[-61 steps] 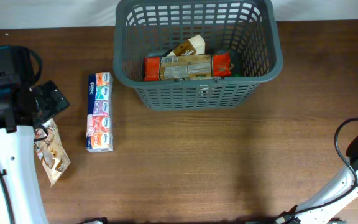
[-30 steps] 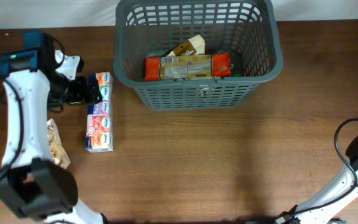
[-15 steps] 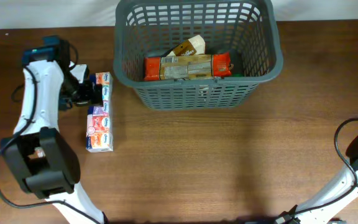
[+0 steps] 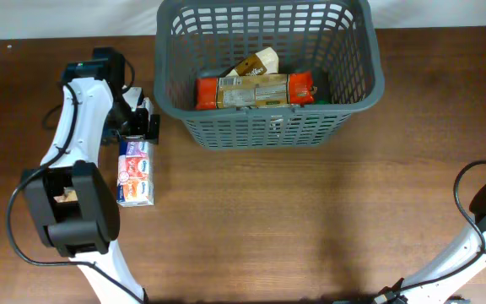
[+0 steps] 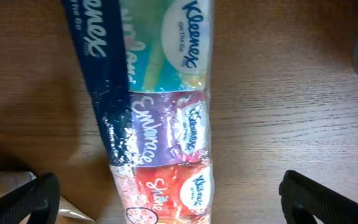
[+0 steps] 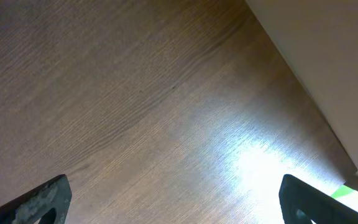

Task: Pack container
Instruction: 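Lower the left gripper over the Kleenex tissue box and grasp it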

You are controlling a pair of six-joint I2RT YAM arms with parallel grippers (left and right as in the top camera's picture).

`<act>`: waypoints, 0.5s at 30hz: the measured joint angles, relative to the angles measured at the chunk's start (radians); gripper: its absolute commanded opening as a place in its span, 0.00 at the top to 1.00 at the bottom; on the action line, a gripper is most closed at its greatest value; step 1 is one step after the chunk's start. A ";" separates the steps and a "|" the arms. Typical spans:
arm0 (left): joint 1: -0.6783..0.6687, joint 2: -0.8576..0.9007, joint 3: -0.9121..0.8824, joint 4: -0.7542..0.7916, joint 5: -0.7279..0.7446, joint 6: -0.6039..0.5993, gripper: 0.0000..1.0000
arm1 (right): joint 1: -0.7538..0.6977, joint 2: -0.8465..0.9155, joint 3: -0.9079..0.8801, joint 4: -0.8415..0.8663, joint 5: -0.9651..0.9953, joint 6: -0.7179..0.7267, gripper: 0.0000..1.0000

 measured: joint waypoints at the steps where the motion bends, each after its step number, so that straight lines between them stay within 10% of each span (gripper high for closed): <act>1: 0.003 0.000 0.000 0.002 0.000 0.000 0.00 | 0.000 0.000 0.000 0.000 0.000 0.001 0.01; 15: 0.014 0.101 0.000 0.051 0.037 0.001 0.00 | 0.000 0.000 0.000 0.000 0.000 0.000 0.01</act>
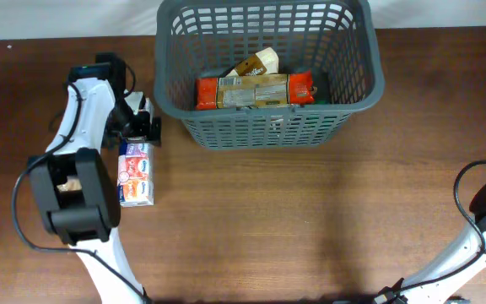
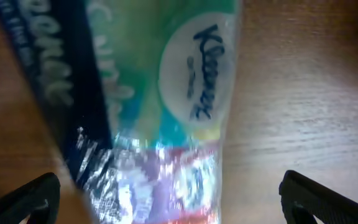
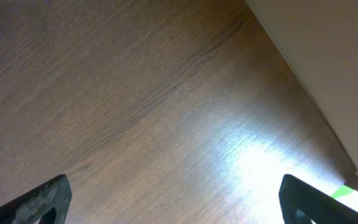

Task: Pack container
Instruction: 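Lower the left gripper over the Kleenex tissue box and grasp it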

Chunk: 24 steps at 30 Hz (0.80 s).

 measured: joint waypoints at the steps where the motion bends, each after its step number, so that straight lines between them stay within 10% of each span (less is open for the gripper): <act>1: 0.000 0.006 0.000 0.007 0.002 0.000 0.01 | 0.000 0.000 0.000 0.000 0.000 0.000 0.01; 24: 0.054 0.023 -0.078 0.112 0.040 0.011 0.00 | 0.000 0.000 0.000 0.000 0.000 -0.001 0.01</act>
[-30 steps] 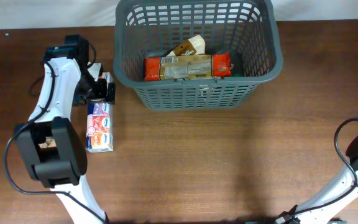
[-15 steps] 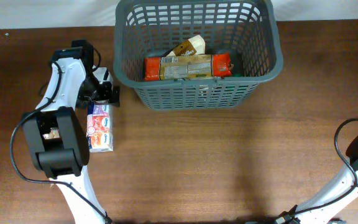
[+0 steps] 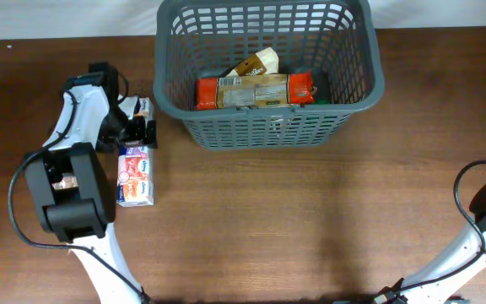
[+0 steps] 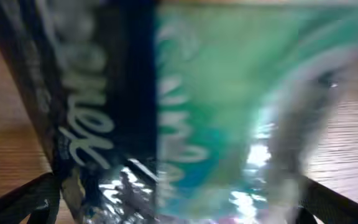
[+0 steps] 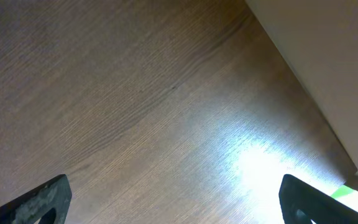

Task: Pack container
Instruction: 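Lower the left gripper over the Kleenex tissue box and grasp it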

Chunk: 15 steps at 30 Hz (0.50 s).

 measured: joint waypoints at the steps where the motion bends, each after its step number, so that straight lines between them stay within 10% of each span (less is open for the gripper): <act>1: 0.004 0.000 -0.012 0.003 0.003 0.000 0.01 | 0.000 0.000 0.000 0.000 0.000 0.000 0.01; 15: 0.005 0.006 -0.069 0.028 0.002 -0.011 0.00 | 0.000 0.000 0.000 0.000 0.000 0.000 0.01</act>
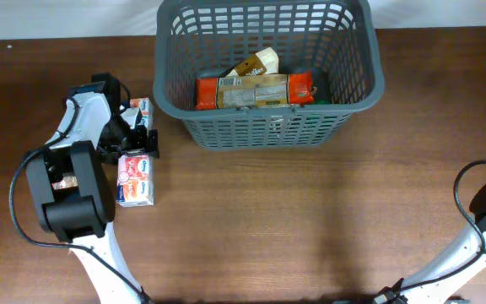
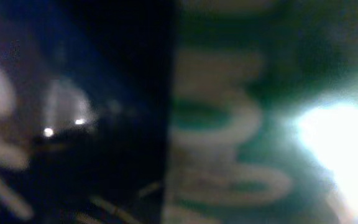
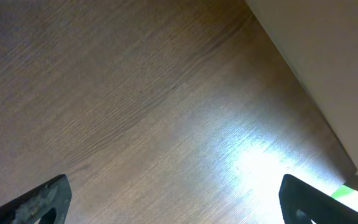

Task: Pack container
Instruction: 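Lower the left gripper over the Kleenex tissue box and grasp it, then lift the tissue box with the left gripper and carry it over the basket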

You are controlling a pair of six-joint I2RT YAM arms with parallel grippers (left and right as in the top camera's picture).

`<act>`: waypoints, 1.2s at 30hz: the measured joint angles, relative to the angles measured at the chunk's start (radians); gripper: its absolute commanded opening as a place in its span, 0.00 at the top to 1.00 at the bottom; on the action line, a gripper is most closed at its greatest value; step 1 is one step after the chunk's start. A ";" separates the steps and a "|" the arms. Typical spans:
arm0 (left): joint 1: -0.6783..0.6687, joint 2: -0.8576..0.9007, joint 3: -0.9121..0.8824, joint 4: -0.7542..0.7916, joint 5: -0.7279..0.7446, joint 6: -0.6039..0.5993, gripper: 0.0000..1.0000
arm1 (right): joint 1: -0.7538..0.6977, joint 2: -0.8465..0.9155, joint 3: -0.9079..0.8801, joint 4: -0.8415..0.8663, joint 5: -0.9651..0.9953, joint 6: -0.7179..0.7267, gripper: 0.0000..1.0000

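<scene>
A long pack of Kleenex tissues (image 1: 135, 179) lies on the table left of the grey basket (image 1: 264, 128). My left gripper (image 1: 130, 140) is down over the pack's upper half, one finger on each side of it, still spread wide. In the left wrist view the pack's dark blue and green wrapper (image 2: 229, 124) fills the frame as a blur, and the fingers are hidden. My right gripper (image 3: 176, 208) is open over bare wood at the table's right edge, holding nothing.
The basket holds an orange-red package (image 1: 256, 91) lying flat and a beige packet (image 1: 258, 62) behind it. The brown wooden table (image 1: 310, 228) stretches in front of the basket. The right arm's base and cable sit at the right edge.
My left gripper has dropped closer onto the tissue pack; the wrapper now fills the left wrist view, darker and more blurred, hiding the fingertips. The right arm has not moved.
My left gripper hung open above the tissue pack, with several of its printed packets readable. It then stood lower each time over the pack's far end, the wrapper growing larger. Now it straddles the pack. The pack, basket and right arm stayed put.
</scene>
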 measured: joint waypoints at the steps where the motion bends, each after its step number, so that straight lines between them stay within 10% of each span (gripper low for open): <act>1: 0.000 0.000 0.000 0.000 0.000 -0.001 0.00 | 0.000 0.000 0.000 0.000 0.000 0.000 0.01; 32: -0.043 0.000 -0.002 -0.003 -0.076 -0.023 0.02 | 0.000 0.000 0.000 0.000 0.000 0.000 0.01; 36: -0.043 0.000 -0.002 -0.002 -0.077 -0.030 0.55 | 0.000 0.000 0.000 0.000 0.000 0.000 0.01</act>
